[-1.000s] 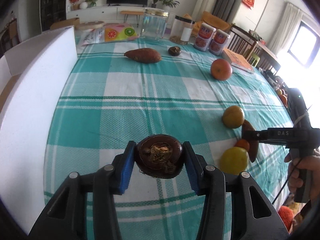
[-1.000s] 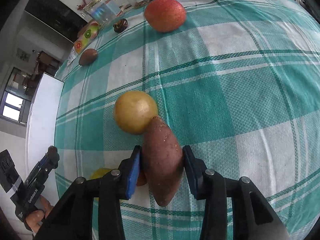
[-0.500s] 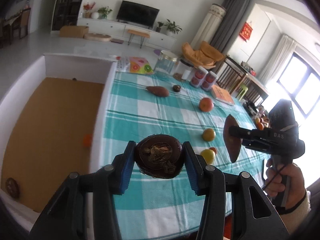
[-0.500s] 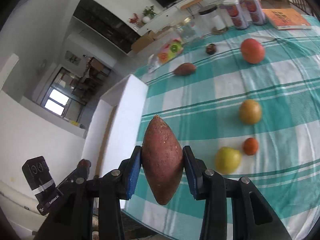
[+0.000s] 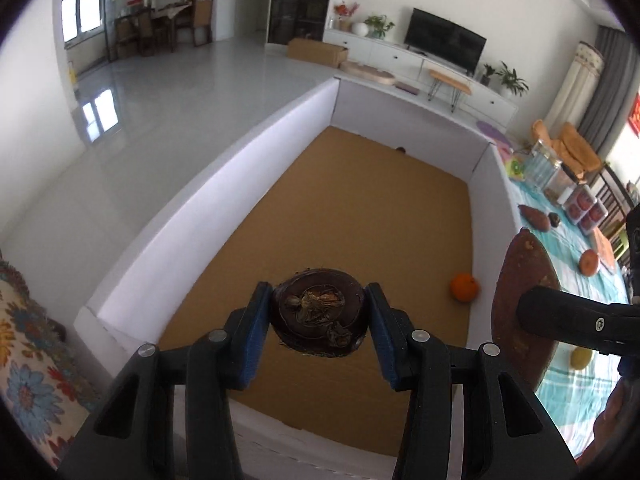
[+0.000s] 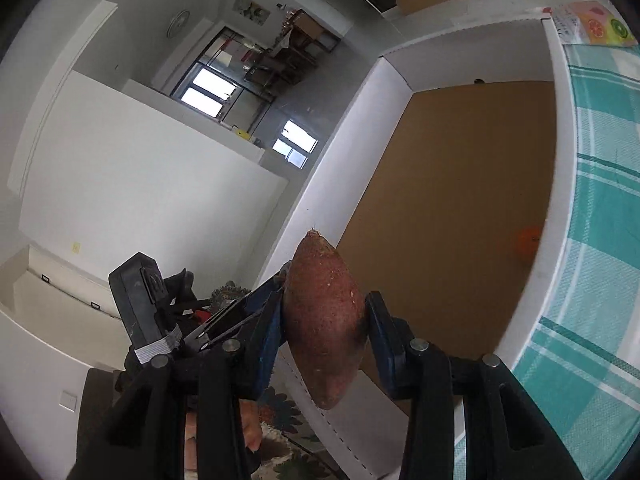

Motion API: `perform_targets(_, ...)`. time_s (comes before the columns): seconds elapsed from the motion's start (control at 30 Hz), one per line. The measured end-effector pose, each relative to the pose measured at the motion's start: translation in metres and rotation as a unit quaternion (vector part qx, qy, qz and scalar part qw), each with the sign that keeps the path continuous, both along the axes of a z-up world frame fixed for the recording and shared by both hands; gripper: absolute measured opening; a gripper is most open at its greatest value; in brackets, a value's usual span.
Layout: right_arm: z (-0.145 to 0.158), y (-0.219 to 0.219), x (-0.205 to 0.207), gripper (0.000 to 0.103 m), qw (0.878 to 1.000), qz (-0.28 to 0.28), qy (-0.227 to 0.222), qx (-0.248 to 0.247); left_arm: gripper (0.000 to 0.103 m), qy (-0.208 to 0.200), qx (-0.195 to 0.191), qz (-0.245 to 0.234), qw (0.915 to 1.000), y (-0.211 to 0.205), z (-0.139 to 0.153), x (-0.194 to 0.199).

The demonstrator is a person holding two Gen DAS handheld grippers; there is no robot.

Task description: Organize fruits

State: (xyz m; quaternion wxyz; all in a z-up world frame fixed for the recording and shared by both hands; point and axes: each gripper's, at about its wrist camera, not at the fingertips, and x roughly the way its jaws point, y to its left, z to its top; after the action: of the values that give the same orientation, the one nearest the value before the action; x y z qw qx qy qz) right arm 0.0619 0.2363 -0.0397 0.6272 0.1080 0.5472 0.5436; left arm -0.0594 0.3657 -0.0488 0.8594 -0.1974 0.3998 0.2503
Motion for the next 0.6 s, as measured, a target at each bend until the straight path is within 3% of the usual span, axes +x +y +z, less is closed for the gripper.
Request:
perform_targets(0.07, -0.005, 0.01, -0.003, 0.044, 1.0, 0.008, -0.009, -0.009, 0.056, 0.011, 0.003, 0.009, 0.9999, 0.001, -0.007, 0.0)
perform_targets(0.13, -0.003, 0.005, 0.0, 0.054, 1.0, 0.007, -0.015, -0.003, 0.078, 0.009, 0.002, 0.013, 0.9999, -0.002, -0.008, 0.0)
perform_targets(0.17, -0.001, -0.001, 0.002, 0.058, 1.0, -0.002, -0.023, 0.0, 0.081, 0.004, 0.003, 0.016, 0.9999, -0.004, -0.007, 0.0)
perform_targets(0.3, 0.009, -0.05, 0.016, 0.069, 0.996, -0.049, -0.069, -0.004, 0.081, -0.017, 0.013, 0.01, 0.9997, -0.017, 0.004, 0.003)
perform_targets(0.4, 0.012, -0.11, 0.025, 0.077, 0.986, -0.106, -0.126, -0.022, 0.081, -0.041, 0.024, -0.019, 0.9987, -0.039, 0.017, 0.01)
perform_targets(0.5, 0.009, -0.191, 0.034, 0.083, 0.961, -0.185, -0.195, -0.06, 0.081, -0.067, 0.035, -0.059, 0.9953, -0.067, 0.028, 0.022)
perform_targets(0.6, -0.005, -0.278, 0.041, 0.087, 0.912, -0.283, -0.265, -0.135, 0.082, -0.075, 0.05, -0.102, 0.9907, -0.096, 0.029, 0.038)
